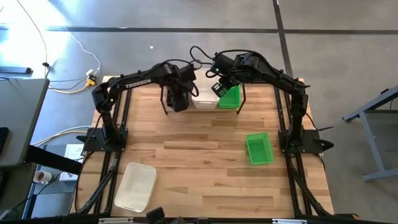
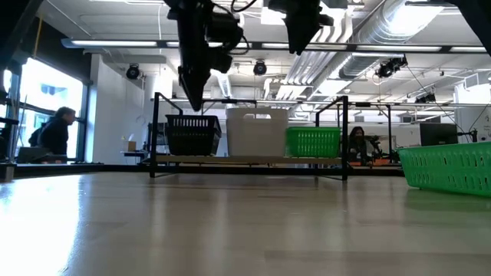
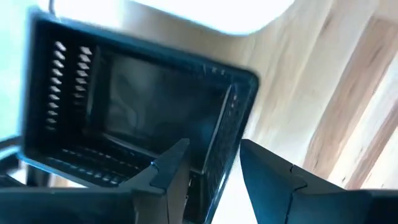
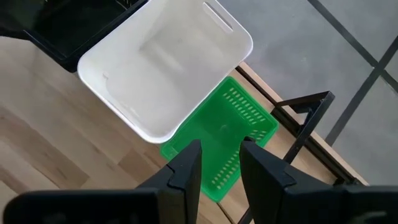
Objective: Stack baskets on shelf by color
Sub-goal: Stack the black basket on top of the other black baskets on the shelf
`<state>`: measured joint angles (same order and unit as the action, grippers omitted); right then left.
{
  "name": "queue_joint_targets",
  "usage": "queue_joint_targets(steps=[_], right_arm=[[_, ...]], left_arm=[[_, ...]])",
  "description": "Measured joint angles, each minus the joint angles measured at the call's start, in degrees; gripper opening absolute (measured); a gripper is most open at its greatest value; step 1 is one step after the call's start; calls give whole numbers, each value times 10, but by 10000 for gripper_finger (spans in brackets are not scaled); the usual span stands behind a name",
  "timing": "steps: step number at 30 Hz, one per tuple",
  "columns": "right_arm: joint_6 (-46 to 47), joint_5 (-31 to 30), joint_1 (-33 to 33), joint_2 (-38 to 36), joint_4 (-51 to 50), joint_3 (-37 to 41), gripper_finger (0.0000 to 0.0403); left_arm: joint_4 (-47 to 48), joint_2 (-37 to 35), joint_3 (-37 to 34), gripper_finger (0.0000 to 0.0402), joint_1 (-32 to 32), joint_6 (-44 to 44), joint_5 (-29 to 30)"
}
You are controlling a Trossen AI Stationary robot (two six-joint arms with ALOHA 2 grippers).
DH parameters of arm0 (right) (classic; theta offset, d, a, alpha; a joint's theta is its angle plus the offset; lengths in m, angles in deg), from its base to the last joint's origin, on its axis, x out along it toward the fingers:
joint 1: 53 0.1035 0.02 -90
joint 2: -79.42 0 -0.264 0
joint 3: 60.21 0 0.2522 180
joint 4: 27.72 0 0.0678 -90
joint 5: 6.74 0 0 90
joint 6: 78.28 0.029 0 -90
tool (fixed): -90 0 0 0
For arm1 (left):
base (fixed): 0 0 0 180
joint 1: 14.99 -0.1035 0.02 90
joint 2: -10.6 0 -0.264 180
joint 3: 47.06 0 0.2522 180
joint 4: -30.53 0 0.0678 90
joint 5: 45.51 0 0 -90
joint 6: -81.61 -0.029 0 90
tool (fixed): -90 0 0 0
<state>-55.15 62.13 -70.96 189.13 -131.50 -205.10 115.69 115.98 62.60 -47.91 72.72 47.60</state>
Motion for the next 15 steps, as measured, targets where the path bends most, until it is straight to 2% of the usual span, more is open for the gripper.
queue_joint_targets(steps=[5,10,15], right_arm=[[0,0,0,0,0,0,96],[0,0,0,0,0,0,96],[0,0,0,0,0,0,96]], left_arm=[[0,7,-14,131,4,9,-2],[-15,7,-14,131,3,12,44],[-14,11,-14,131,4,13,37]])
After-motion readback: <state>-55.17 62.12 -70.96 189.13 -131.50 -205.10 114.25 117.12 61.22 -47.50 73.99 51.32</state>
